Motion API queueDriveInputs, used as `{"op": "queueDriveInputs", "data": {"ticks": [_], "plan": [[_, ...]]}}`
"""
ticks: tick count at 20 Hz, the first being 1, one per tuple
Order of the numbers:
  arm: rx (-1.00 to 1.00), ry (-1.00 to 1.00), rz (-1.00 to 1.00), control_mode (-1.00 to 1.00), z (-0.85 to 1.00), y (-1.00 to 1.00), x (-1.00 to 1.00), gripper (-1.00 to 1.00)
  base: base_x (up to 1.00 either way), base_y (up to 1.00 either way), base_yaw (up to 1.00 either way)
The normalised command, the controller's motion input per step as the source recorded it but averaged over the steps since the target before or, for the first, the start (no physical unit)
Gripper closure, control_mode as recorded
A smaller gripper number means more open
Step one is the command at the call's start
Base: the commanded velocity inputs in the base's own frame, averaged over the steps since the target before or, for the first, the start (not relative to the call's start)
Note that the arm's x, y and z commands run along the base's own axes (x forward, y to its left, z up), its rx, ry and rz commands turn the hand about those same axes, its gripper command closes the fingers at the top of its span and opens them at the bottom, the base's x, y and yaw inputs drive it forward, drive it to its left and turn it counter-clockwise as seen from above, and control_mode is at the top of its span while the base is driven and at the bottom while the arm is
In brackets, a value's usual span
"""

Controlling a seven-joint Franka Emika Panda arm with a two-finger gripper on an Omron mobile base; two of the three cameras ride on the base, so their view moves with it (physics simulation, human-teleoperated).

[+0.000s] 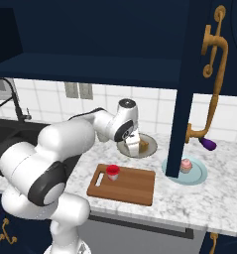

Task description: From the different types of pastries on the counter, select a croissant and place it on the cutting board. Then retrieve a jar of jam from the cabinet and place it alongside the croissant on the cutting board.

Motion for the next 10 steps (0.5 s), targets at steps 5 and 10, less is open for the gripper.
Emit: {"op": "queueDriveInputs", "data": {"ticks": [5, 10], "plan": [[0.0, -0.01, 0.07, -1.0, 0.0, 0.02, 0.3, -1.0, 0.0, 0.0, 0.0], [0.0, 0.0, 0.07, -1.0, 0.0, 0.0, 0.29, -1.0, 0.0, 0.0, 0.0]]}}
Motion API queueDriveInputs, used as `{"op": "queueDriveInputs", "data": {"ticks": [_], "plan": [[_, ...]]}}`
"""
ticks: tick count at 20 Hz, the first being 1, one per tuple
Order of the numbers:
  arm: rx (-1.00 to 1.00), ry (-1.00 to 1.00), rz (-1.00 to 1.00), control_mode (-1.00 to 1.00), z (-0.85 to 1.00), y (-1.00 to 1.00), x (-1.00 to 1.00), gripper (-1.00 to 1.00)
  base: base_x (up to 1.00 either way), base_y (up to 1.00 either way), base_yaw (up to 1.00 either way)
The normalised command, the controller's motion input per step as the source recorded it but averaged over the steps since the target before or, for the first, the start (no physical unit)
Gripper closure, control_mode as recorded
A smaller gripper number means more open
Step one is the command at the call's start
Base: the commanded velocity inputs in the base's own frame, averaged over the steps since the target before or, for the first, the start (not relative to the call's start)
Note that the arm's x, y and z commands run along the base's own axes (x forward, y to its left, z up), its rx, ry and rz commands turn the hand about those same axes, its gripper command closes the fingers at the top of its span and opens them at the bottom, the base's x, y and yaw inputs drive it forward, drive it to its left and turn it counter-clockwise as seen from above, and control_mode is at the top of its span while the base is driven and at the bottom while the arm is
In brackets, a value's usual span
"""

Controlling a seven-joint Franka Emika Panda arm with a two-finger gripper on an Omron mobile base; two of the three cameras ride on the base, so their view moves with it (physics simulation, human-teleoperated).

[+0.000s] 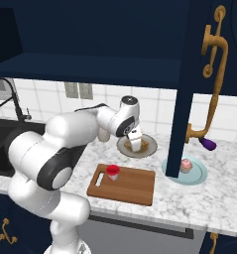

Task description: From the different types of pastries on the counter, select a croissant and place it on the cutting board. Then retrieve a jar of jam from the cabinet and place it alongside the croissant on the cutting board.

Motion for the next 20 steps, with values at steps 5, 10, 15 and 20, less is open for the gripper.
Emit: {"op": "queueDriveInputs", "data": {"ticks": [5, 10, 15, 20], "plan": [[0.0, 0.0, 0.04, -1.0, 0.0, 0.0, 0.34, -1.0, 0.0, 0.0, 0.0], [0.0, 0.0, 0.02, -1.0, -0.09, 0.0, 0.3, -1.0, 0.0, 0.0, 0.0], [-0.02, 0.0, 0.0, -1.0, -0.16, 0.0, 0.17, -1.0, 0.0, 0.0, 0.0], [0.0, 0.0, 0.0, -1.0, -0.07, 0.0, 0.24, -1.0, 0.0, 0.0, 0.0]]}}
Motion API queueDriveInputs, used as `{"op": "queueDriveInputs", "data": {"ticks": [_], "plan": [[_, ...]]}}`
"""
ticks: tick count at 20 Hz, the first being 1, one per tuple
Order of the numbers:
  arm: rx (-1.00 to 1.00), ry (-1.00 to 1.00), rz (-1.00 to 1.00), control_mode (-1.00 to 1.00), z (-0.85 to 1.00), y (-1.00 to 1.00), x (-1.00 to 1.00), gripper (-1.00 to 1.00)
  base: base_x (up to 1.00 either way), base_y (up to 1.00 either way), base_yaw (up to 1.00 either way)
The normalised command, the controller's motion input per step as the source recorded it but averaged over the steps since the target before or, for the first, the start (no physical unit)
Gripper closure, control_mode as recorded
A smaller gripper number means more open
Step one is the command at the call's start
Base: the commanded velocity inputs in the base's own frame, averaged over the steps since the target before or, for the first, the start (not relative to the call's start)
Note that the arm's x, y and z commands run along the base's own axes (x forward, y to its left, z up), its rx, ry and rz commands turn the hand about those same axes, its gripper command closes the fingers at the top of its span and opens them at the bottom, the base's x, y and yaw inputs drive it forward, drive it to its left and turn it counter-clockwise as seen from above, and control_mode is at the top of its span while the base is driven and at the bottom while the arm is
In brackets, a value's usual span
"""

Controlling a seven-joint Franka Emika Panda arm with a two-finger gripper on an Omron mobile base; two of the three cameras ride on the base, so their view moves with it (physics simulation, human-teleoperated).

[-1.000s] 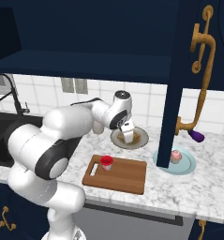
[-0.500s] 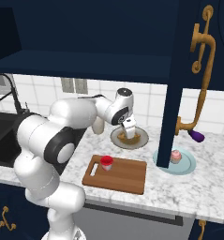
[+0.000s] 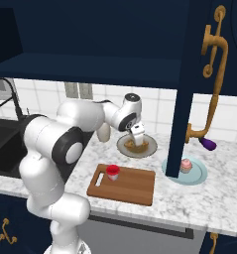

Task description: From the different types of pastries on the counter, select a croissant and place it on the cutting board. Then retrieve a jar of jam from the cabinet and place it alongside the croissant on the cutting board.

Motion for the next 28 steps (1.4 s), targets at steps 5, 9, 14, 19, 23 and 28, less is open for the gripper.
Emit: {"op": "queueDriveInputs", "data": {"ticks": [5, 9, 14, 19, 23, 28], "plan": [[0.0, 0.0, 0.0, -1.0, -0.01, 0.0, 0.37, -1.0, 0.0, 0.0, 0.0], [0.0, 0.02, 0.0, -1.0, -0.06, 0.0, 0.34, -1.0, 0.0, 0.0, 0.0], [0.0, 0.01, 0.01, -1.0, -0.09, 0.0, 0.29, -1.0, 0.0, 0.0, 0.0], [-0.01, 0.05, 0.01, -1.0, -0.16, -0.02, 0.03, -1.0, 0.0, 0.0, 0.0], [-0.01, 0.05, 0.0, -1.0, -0.28, -0.05, 0.0, -1.0, 0.0, 0.0, 0.0], [0.0, 0.0, 0.0, -1.0, -0.15, 0.0, 0.1, -1.0, 0.0, 0.0, 0.0]]}}
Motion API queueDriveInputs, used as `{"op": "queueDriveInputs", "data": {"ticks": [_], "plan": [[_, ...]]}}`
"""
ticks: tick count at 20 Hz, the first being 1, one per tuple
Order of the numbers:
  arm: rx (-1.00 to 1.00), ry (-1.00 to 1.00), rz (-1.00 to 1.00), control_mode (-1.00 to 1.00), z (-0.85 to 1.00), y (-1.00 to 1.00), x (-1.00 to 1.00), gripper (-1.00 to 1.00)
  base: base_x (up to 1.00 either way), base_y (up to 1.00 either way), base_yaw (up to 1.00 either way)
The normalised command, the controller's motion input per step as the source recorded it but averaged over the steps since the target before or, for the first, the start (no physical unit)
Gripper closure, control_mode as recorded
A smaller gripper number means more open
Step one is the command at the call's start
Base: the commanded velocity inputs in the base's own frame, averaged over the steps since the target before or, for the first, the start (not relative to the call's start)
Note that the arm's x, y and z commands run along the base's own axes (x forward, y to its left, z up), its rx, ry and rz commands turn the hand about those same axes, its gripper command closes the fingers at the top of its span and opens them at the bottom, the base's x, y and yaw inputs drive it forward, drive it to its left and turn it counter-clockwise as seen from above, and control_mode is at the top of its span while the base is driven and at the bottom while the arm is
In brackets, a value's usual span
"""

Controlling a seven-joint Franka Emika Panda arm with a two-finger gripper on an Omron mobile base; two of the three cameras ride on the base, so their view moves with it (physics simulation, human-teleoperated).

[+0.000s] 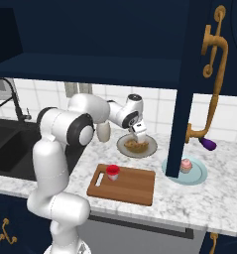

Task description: From the different types of pastries on the counter, select a croissant and place it on the cutting board. Then retrieve a jar of jam from the cabinet and place it alongside the croissant on the cutting board.

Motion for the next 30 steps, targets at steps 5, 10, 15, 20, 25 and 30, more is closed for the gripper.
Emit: {"op": "queueDriveInputs", "data": {"ticks": [5, 10, 15, 20, 25, 30], "plan": [[0.0, 0.03, 0.0, -1.0, -0.12, 0.0, 0.12, -1.0, 0.0, 0.0, 0.0], [0.0, 0.08, 0.0, -1.0, -0.18, -0.01, 0.03, -1.0, 0.0, 0.0, 0.0], [0.0, 0.06, 0.0, -1.0, -0.13, -0.01, 0.03, -1.0, 0.0, 0.0, 0.0], [0.0, 0.07, 0.0, -1.0, -0.13, -0.04, 0.12, -1.0, 0.0, 0.0, 0.0], [0.0, 0.04, 0.0, -1.0, -0.12, -0.01, 0.23, -1.0, 0.0, 0.0, 0.0], [0.0, 0.08, 0.0, -1.0, -0.2, -0.04, 0.19, -1.0, 0.0, 0.0, 0.0]]}}
